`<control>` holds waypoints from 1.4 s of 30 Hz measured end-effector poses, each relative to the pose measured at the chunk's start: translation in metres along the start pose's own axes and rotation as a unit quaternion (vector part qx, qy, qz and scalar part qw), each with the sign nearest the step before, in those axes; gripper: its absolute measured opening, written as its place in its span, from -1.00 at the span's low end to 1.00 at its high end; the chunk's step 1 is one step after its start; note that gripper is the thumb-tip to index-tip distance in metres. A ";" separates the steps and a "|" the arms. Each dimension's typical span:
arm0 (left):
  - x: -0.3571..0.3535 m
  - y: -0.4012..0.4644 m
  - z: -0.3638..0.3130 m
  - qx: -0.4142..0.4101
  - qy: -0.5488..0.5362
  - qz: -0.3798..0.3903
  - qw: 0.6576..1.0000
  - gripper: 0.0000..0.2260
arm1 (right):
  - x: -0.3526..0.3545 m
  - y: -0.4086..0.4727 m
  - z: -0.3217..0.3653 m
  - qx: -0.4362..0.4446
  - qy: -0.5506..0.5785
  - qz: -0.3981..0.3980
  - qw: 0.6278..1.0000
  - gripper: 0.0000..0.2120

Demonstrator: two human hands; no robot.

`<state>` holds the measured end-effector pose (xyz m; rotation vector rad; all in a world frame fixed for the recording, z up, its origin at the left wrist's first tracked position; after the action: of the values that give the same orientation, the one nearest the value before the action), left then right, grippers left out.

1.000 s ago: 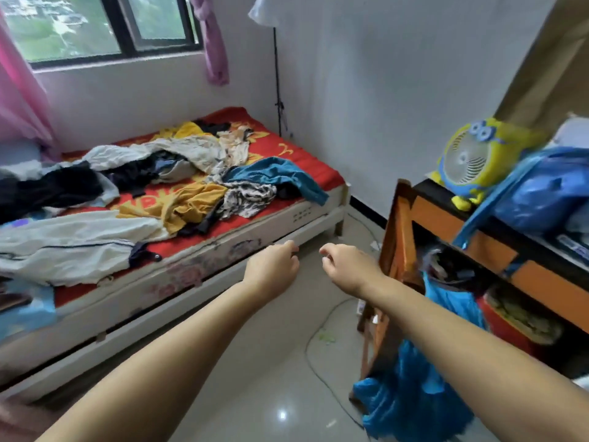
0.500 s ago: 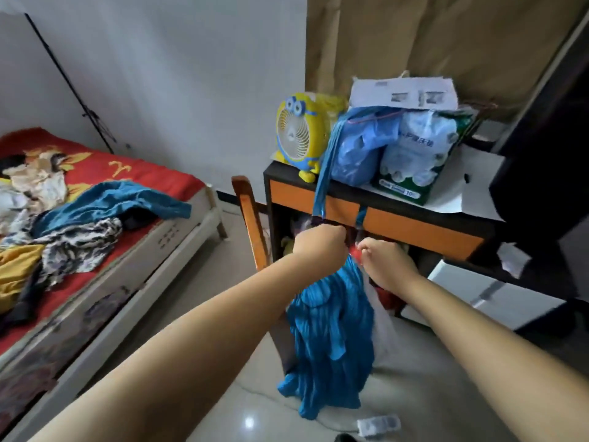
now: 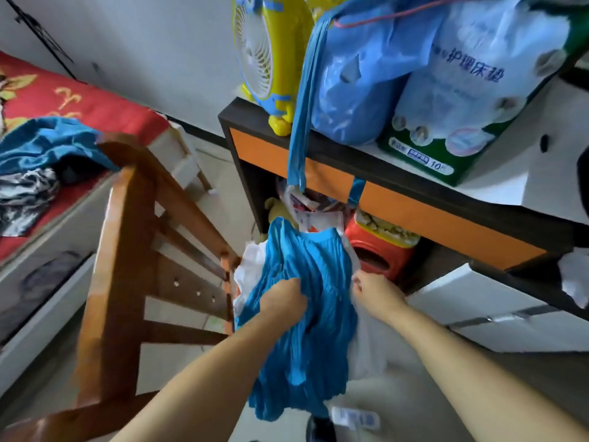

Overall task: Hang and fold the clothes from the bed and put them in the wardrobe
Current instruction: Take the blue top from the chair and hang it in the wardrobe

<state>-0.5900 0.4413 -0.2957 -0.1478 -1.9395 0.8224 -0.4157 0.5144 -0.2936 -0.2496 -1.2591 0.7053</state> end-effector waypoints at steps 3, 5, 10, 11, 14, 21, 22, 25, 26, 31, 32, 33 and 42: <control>-0.024 0.048 0.006 0.017 0.009 -0.018 1.000 -0.71 | -0.043 0.052 -0.006 -0.007 0.040 0.000 0.999 -0.68; -0.038 0.079 0.006 0.003 0.031 -0.068 0.997 -0.62 | -0.067 0.083 -0.009 -0.013 0.080 -0.029 0.996 -0.51; -0.077 0.140 0.009 0.002 0.044 -0.079 0.996 -0.37 | -0.113 0.148 -0.036 -0.097 0.228 -0.082 0.965 -0.25; -0.085 0.150 0.012 0.020 0.037 -0.066 0.997 -0.34 | -0.122 0.158 -0.042 -0.122 0.258 -0.074 0.956 -0.23; -0.098 0.168 0.029 0.094 -0.035 -0.009 0.995 -0.40 | -0.144 0.174 -0.046 -0.180 0.319 -0.035 0.930 -0.41; -0.062 0.120 0.050 0.125 -0.271 -0.074 0.952 -0.77 | -0.119 0.139 -0.023 -0.168 0.489 -0.089 0.851 -0.86; -0.049 0.106 0.051 0.134 -0.303 -0.098 0.938 -0.74 | -0.105 0.128 -0.018 -0.159 0.505 -0.103 0.842 -0.84; -0.002 0.054 0.043 0.145 -0.367 -0.146 0.907 -0.77 | -0.050 0.093 0.008 -0.119 0.560 -0.125 0.810 -0.85; 0.015 0.034 0.036 0.132 -0.383 -0.160 0.900 -0.79 | -0.031 0.080 0.018 -0.107 0.573 -0.124 0.803 -0.86; 0.091 -0.079 -0.006 0.028 -0.401 -0.217 0.890 -0.79 | 0.063 0.002 0.087 0.013 0.576 -0.061 0.815 -0.86; 0.103 -0.101 -0.013 0.000 -0.414 -0.221 0.883 -0.77 | 0.080 -0.014 0.104 0.052 0.580 -0.046 0.811 -0.86; 0.114 -0.122 -0.017 -0.022 -0.427 -0.226 0.876 -0.77 | 0.098 -0.031 0.120 0.095 0.583 -0.034 0.806 -0.84; 0.165 -0.303 0.035 -0.140 -0.433 -0.238 0.858 -0.81 | 0.208 -0.204 0.249 0.360 0.581 0.044 0.729 -0.67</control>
<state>-0.6310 0.2650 -0.0004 0.6199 -2.7625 0.2535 -0.5484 0.4354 0.0570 -0.0574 0.2764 0.8430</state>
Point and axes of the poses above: each hand's wrist, its own y-axis towards the middle knuckle, its own x-axis out of the back of the hand, z = x × y, the point moved 5 cm from there along y, towards the middle knuckle, and after that the axes turned 5 degrees about z, right-handed, at the moved point
